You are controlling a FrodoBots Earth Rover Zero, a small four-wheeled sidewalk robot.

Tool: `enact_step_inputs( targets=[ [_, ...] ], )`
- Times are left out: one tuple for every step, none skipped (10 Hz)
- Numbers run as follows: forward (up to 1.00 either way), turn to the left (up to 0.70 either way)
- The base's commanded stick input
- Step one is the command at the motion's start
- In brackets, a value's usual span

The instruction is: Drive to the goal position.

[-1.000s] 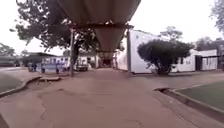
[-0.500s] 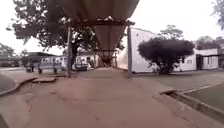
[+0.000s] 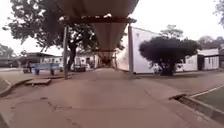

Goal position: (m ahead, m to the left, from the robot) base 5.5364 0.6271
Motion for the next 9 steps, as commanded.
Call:
enact_step_inputs(
  targets=[
    [0.7, 0.0],
    [0.7, 0.0],
    [0.7, 0.0],
    [0.7, 0.0],
    [0.7, 0.0],
    [0.7, 0.0],
    [0.7, 0.0],
    [0.7, 0.0],
    [0.7, 0.0]
  ],
)
